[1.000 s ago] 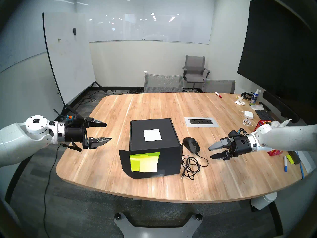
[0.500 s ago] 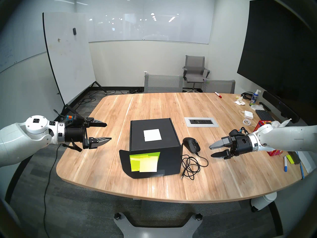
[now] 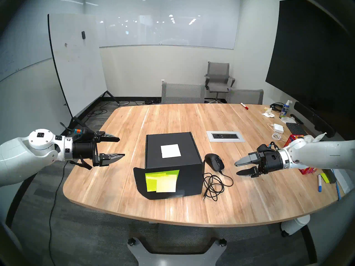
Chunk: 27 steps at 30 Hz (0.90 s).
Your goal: Open the box and place the mouse inside
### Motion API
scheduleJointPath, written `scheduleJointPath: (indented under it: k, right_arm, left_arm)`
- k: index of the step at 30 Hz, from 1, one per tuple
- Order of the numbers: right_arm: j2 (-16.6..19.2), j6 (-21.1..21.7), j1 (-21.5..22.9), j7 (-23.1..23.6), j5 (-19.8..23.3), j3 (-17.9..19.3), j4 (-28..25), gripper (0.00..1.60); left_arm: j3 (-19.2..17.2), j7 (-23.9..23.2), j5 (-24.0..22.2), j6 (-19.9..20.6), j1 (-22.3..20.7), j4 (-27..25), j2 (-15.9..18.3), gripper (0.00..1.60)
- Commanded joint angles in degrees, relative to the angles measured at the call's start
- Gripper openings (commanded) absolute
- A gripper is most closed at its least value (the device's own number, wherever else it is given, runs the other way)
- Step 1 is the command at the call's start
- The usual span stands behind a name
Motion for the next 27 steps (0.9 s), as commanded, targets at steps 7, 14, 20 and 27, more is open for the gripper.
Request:
scheduleJointPath:
  k: [7,14,20,27]
  right_arm:
    - [0.24,0.22,0.94,0.49,0.24,0.73,0.15,1.6]
    - [0.26,0.24,0.91,0.48,0.22,0.78,0.15,1.6]
    - [0.27,0.26,0.89,0.47,0.21,0.82,0.14,1.6]
    - [0.28,0.27,0.87,0.46,0.19,0.86,0.14,1.6]
  left_arm:
    - [-0.71,0.14,-0.32,-0.33,-0.73,0.0,-0.07,1.6]
    - [-0.7,0.14,-0.32,-0.33,-0.74,0.0,-0.06,1.6]
    - [-0.68,0.15,-0.32,-0.33,-0.76,0.0,-0.06,1.6]
    - [-0.78,-2.03,0.12,4.42,-1.72,-0.15,0.04,1.6]
